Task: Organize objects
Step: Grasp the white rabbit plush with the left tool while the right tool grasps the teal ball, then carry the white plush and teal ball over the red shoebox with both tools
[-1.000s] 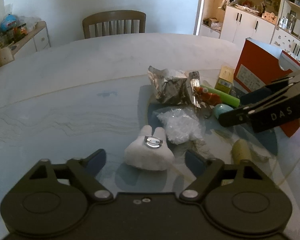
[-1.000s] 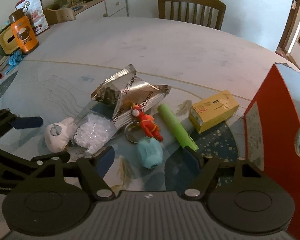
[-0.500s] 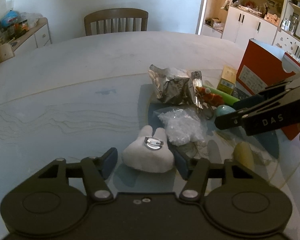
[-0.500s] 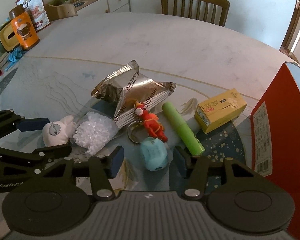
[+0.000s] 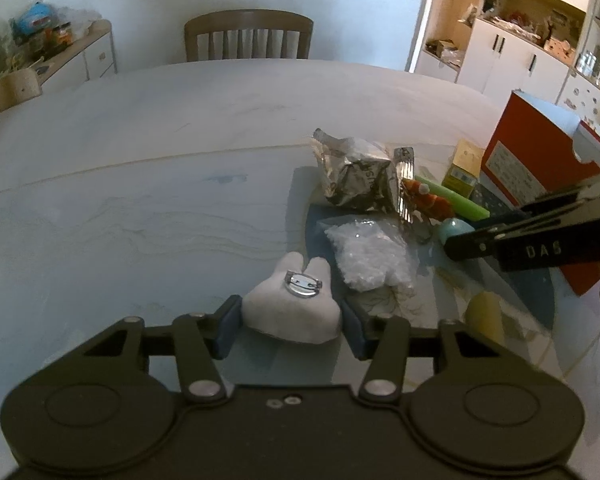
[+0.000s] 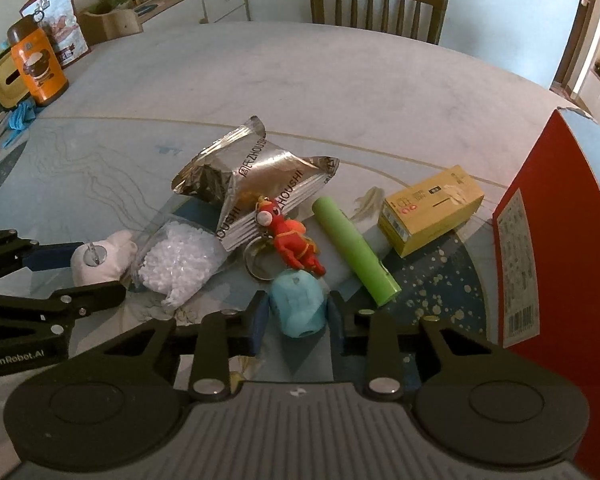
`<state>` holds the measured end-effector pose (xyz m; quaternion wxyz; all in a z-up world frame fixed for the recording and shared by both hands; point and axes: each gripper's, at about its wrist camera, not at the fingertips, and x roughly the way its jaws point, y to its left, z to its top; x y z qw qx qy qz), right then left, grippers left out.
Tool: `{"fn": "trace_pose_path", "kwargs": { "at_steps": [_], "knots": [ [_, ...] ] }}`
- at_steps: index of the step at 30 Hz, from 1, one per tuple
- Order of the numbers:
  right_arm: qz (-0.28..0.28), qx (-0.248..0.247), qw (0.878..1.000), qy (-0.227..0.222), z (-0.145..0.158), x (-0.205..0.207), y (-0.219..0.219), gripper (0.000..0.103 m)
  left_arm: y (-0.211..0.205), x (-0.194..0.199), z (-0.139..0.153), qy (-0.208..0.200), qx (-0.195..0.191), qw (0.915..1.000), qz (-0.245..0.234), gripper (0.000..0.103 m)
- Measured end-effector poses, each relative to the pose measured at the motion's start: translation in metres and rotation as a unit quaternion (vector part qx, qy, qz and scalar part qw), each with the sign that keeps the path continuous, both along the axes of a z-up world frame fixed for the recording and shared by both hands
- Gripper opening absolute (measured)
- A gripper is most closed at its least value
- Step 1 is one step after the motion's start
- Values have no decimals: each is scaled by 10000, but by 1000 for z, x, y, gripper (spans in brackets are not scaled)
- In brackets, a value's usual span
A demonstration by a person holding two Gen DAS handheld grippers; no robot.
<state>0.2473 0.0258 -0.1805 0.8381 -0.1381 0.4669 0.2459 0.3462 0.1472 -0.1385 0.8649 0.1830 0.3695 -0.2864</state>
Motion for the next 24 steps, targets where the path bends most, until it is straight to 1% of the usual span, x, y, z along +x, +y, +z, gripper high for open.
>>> {"fn": "trace_pose_path", "kwargs": {
  "at_steps": [5,10,16,22,24],
  "knots": [
    [-92,91,9999,-1,3,-3,-6,31,0,-4,8,42,-22,9999,137,51],
    [-255,337,9991,67,15,-10,-19,31,0,-14,24,70,-227,9996,181,51],
    [-281,561,9980,-17,43,-26,-37,31,-10,-34,45,40,-446,9990,67,51],
    [-338,732,9965,-222,76,-43,-61,31,-29,-56,65,-20,-474,9988,-74,51],
    [-363,816,9956,-266,87,-48,-71,31,-36,-62,72,-39,-543,9984,-169,51]
  ]
}}
